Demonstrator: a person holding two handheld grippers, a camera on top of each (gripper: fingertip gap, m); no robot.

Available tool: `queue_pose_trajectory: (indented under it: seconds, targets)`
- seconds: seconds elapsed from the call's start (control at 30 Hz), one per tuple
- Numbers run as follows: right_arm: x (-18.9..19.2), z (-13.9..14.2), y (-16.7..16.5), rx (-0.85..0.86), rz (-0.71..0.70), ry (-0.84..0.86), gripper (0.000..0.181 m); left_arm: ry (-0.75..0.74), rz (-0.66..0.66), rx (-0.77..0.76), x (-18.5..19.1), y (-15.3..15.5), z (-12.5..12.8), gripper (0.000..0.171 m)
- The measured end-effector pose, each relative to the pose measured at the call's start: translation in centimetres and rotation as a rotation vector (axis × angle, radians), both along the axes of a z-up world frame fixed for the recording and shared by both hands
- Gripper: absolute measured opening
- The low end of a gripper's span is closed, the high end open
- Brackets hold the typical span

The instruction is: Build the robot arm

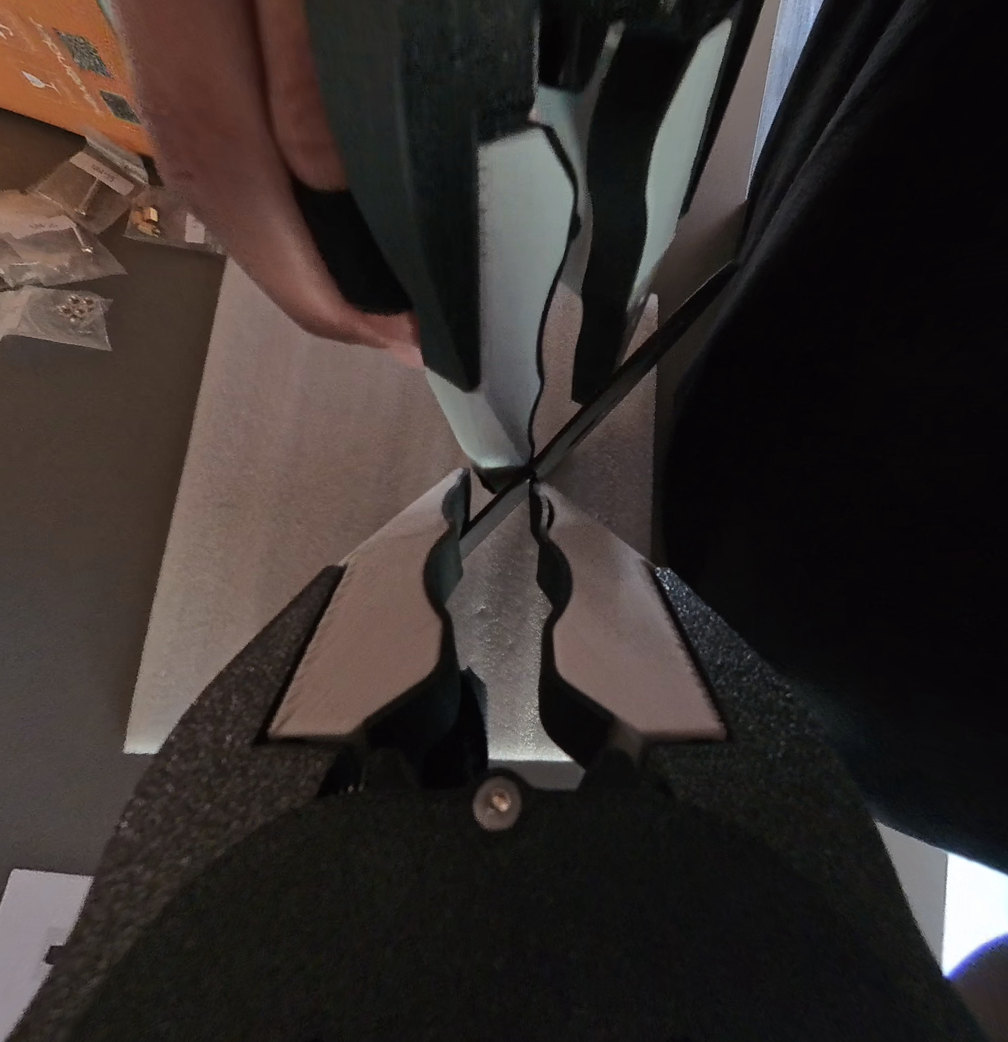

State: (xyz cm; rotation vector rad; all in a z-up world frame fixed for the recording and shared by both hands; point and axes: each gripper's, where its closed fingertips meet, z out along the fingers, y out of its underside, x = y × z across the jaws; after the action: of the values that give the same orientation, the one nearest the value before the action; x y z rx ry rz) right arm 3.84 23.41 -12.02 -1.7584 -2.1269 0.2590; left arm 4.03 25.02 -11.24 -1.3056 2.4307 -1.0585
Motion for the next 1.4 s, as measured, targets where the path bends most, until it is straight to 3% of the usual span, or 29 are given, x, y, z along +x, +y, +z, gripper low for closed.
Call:
queue_pose_trajectory:
  seconds: [0.37,0.9,1.17,1.27,1.33,1.4]
  targets:
    - [-1.0,-0.3,-0.1,-0.037,-0.015,0.069,0.046,0.008,-0.008,0.005,-0.8,-0.1,-0.1,0.019]
    - [-0.6,-0.5,0.0,-0.065,-0.039,0.034,0.045,0.023,-0.011,0.017,-0.4,0.0,-0.1,0.02]
    - [-0.5,-0.5,0.5,0.01,-0.022,0.055,0.041,0.0,0.0,0.009,-0.2,0.0,0.0,0.021]
    - [0.0,1.2,1.0,0.006,-0.152,0.163,0.04,-0.015,0.0,0.003,0.2,0.1,0.0,0.021]
    - [1.5,3.0,1.8,0.022,-0.331,0.25,0.055,-0.018,-0.011,0.007,0.2,0.1,0.0,0.02]
    - [4.0,4.9,2.3,0.064,-0.544,0.363,0.055,-0.022,-0.023,0.012,0.2,0.1,0.0,0.02]
